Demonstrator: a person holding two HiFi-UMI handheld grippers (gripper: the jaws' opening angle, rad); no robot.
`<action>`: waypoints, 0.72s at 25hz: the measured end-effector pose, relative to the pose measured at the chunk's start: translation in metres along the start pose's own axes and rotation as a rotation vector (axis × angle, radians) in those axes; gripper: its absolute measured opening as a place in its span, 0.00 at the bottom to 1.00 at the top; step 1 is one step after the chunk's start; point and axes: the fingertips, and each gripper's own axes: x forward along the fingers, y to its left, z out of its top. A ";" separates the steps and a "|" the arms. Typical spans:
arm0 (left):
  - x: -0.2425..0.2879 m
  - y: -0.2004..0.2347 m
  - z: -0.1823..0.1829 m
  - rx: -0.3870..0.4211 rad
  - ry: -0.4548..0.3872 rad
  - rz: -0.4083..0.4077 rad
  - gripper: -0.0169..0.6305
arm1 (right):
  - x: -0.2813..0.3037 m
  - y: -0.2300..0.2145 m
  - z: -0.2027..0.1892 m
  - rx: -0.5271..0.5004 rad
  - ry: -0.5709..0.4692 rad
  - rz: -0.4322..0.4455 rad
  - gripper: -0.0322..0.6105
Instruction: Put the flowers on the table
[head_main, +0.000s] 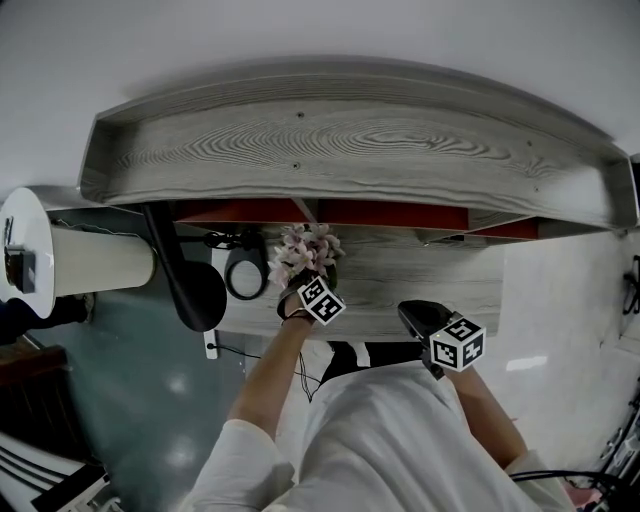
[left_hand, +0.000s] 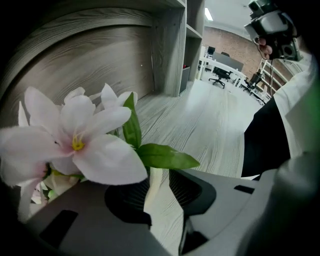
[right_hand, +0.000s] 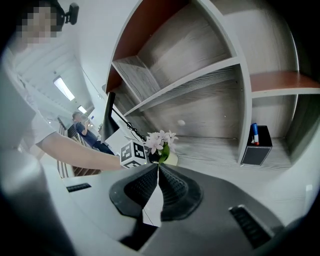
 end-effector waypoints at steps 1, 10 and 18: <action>-0.001 -0.002 0.000 -0.005 -0.006 -0.008 0.22 | -0.001 0.002 -0.001 0.000 -0.003 -0.003 0.08; -0.032 -0.008 0.012 -0.011 -0.124 0.054 0.24 | -0.009 0.027 -0.015 -0.016 -0.029 -0.021 0.08; -0.096 -0.011 0.018 -0.061 -0.286 0.126 0.24 | -0.014 0.056 -0.022 -0.044 -0.092 -0.039 0.08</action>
